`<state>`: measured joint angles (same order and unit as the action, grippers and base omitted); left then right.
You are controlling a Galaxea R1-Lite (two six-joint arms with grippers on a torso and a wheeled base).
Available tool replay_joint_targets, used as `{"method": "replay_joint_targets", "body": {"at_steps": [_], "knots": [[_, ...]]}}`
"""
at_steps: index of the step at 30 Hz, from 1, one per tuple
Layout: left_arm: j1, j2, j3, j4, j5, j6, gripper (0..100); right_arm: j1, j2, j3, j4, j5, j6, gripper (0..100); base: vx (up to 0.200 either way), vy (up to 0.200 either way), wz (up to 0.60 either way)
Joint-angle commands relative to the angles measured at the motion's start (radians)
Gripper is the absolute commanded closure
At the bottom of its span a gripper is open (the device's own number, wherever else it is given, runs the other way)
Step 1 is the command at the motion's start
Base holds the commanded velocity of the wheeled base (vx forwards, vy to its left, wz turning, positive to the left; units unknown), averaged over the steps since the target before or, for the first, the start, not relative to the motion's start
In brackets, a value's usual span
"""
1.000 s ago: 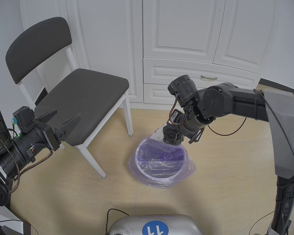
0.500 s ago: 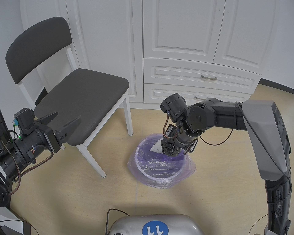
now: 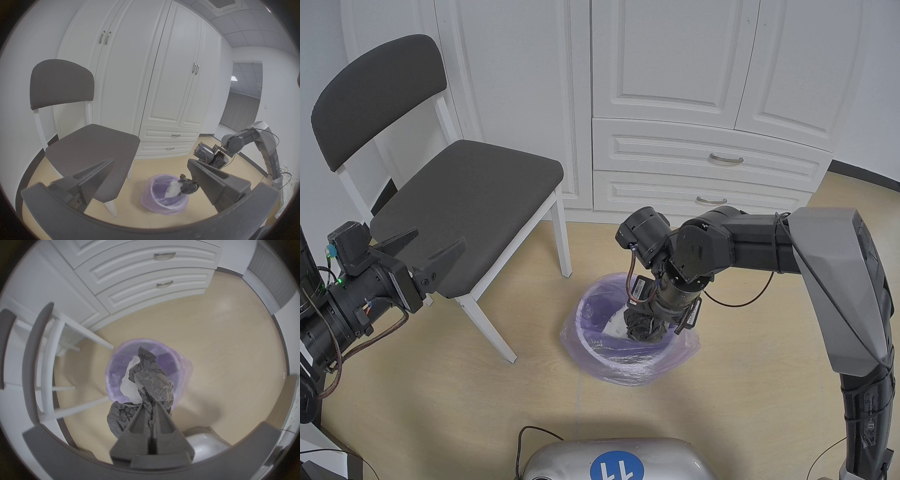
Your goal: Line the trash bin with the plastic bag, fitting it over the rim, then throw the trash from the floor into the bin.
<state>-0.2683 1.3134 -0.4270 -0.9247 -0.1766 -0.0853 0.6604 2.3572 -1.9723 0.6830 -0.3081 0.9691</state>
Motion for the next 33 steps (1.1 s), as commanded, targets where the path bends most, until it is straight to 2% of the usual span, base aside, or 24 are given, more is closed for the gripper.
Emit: {"method": "replay_joint_targets", "body": {"at_steps": [1,3,12,19,22,26,33], "knots": [[0.0,-0.008,0.001,0.0,0.0,-0.001,0,0.041,-0.059,0.036,0.04,0.034,-0.017,100,0.0,0.0,0.0],[0.0,-0.008,0.002,0.0,-0.001,-0.001,0,0.054,-0.079,0.041,0.055,0.057,-0.015,100,0.0,0.0,0.0],[0.0,-0.01,0.005,0.0,-0.001,-0.001,0,0.01,-0.064,0.024,-0.069,0.018,0.005,100,0.0,0.0,0.0],[0.0,-0.008,0.005,0.0,0.0,-0.001,0,-0.018,0.002,0.013,-0.105,-0.009,0.005,100,0.0,0.0,0.0],[0.0,-0.01,0.007,-0.002,0.0,0.002,0,-0.042,0.036,0.021,-0.198,-0.026,0.006,100,0.0,0.0,0.0],[0.0,-0.011,0.011,-0.002,-0.001,0.015,0,-0.051,0.065,0.04,-0.252,-0.025,0.006,100,0.0,0.0,0.0],[0.0,-0.011,0.011,-0.002,0.0,0.015,0,-0.039,0.07,0.076,-0.221,-0.02,-0.021,100,0.0,0.0,0.0]]}}
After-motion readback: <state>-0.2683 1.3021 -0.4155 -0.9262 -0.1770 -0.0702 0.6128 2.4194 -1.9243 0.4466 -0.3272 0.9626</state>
